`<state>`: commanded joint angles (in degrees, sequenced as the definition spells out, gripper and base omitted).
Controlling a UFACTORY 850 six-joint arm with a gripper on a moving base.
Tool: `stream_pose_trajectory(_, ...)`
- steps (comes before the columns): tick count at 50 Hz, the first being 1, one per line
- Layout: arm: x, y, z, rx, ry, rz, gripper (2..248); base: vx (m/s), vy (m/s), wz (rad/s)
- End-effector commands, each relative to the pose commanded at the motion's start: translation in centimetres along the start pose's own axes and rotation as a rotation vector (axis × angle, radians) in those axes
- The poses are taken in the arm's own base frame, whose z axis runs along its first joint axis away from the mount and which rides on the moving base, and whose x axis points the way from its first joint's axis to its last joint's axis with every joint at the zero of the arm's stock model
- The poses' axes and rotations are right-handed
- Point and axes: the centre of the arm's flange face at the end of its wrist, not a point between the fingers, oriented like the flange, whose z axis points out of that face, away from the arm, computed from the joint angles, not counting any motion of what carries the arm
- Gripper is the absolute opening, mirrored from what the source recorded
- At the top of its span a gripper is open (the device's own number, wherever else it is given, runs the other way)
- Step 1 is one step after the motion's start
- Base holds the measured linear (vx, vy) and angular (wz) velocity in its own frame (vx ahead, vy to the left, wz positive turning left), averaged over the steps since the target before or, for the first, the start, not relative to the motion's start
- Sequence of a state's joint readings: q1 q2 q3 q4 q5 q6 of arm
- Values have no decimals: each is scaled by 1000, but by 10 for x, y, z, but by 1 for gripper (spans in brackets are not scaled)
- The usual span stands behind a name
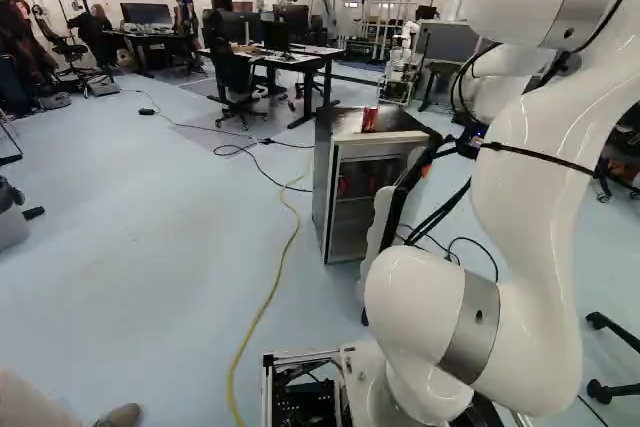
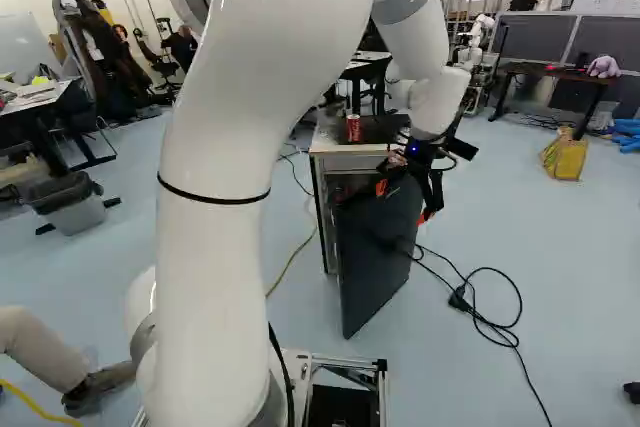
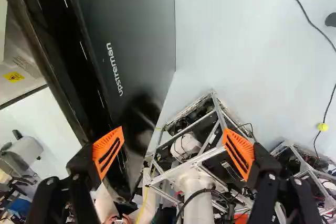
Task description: Grab a drink from the fridge
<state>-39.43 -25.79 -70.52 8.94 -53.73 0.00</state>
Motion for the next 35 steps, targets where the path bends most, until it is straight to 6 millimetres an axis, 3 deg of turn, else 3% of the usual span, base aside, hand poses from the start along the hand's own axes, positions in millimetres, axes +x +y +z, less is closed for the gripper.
stream_pose_trajectory(26,-2,-4,1,-1,-2,-6,247,0,0,0)
stream_pose_trajectory(35,3,-3,9,-3,-16,-5,247,0,0,0)
